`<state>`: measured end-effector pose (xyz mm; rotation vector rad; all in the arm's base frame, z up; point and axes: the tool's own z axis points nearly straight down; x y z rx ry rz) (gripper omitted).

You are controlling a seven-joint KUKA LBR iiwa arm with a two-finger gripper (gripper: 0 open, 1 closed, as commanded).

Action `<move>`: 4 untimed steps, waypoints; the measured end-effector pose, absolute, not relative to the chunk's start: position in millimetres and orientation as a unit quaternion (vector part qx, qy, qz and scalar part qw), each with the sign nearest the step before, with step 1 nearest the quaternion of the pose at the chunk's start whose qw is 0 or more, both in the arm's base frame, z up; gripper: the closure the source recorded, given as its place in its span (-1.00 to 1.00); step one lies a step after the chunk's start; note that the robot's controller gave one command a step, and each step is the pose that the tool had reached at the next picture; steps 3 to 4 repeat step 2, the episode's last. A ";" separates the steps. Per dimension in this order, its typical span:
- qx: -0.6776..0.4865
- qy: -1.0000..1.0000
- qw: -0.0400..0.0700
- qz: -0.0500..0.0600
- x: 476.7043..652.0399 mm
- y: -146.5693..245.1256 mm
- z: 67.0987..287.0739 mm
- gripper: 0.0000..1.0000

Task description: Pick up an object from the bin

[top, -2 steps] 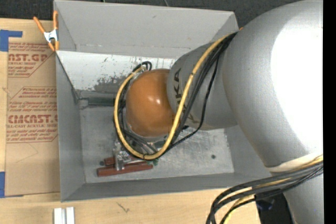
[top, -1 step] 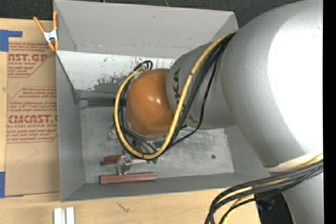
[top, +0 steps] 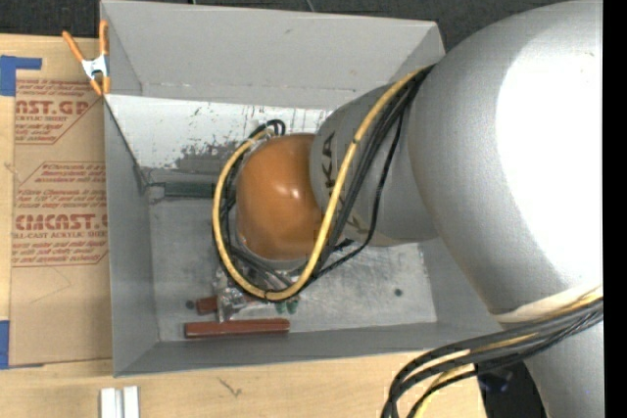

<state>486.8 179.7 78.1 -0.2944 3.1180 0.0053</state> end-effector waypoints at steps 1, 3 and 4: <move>-0.094 0.996 0.005 0.002 486.8 179.6 78.1 1.00; -0.105 0.994 0.002 0.000 489.1 185.6 240.7 1.00; -0.105 0.994 0.002 0.000 489.1 185.6 240.7 1.00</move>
Offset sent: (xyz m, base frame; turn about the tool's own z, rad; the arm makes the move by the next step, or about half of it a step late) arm 0.0014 0.0049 0.1614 -0.0210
